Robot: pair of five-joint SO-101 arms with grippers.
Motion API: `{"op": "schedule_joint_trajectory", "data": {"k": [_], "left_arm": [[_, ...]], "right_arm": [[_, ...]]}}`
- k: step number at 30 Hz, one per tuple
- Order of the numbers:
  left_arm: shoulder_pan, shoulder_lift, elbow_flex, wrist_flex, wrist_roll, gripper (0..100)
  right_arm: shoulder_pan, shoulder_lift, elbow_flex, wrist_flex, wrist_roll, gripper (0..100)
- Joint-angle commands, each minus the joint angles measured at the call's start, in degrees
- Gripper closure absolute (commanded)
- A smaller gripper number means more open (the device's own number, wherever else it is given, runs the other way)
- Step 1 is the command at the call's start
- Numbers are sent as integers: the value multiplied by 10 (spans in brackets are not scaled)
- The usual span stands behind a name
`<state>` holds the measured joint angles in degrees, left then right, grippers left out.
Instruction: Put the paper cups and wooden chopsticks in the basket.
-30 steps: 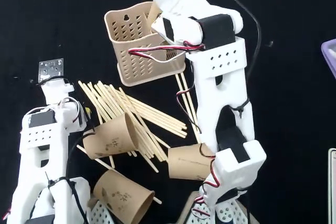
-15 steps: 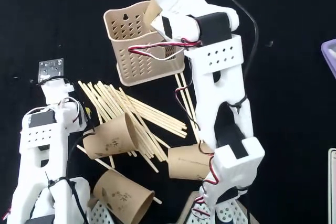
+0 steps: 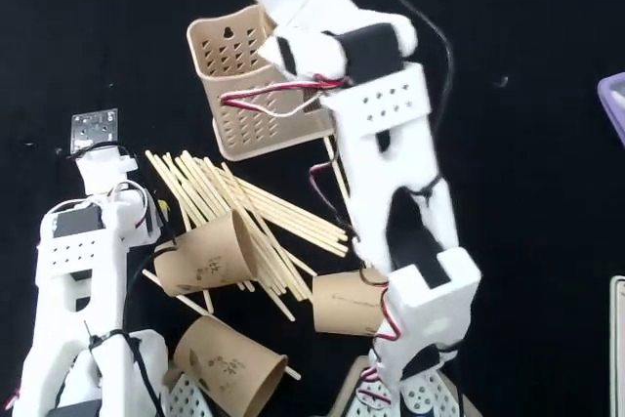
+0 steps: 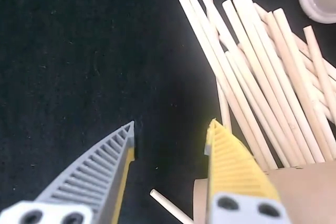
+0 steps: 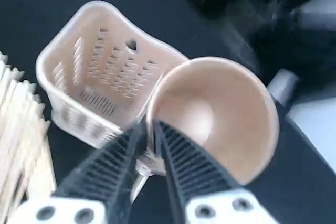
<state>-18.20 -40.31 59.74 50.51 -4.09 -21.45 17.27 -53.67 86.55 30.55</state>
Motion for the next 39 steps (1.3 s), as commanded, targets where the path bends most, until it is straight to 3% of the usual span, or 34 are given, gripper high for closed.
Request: {"op": "schedule_joint_trajectory", "data": {"k": [1,10,16,19,24,27,31,39], "left_arm": [[-2,-11,-6,-10,4,777],[-2,-11,-6,-8,4,777],[-2,-13,-6,-10,4,777],[-7,-14,-26,-8,7,777],[-28,-11,-120,-6,78,772],[-38,-7,-203,5,79,772],[-36,-3,-330,77,67,772],[45,131,-467,69,124,772]], "right_arm": [[0,-11,-64,23,-3,988],[11,-20,-95,43,-6,977],[54,-36,-102,108,-55,818],[84,-6,-104,109,-91,809],[117,65,-109,62,-160,809],[118,97,-109,41,-165,807],[116,111,-109,22,-168,807],[114,97,-104,-12,-194,808]]}}
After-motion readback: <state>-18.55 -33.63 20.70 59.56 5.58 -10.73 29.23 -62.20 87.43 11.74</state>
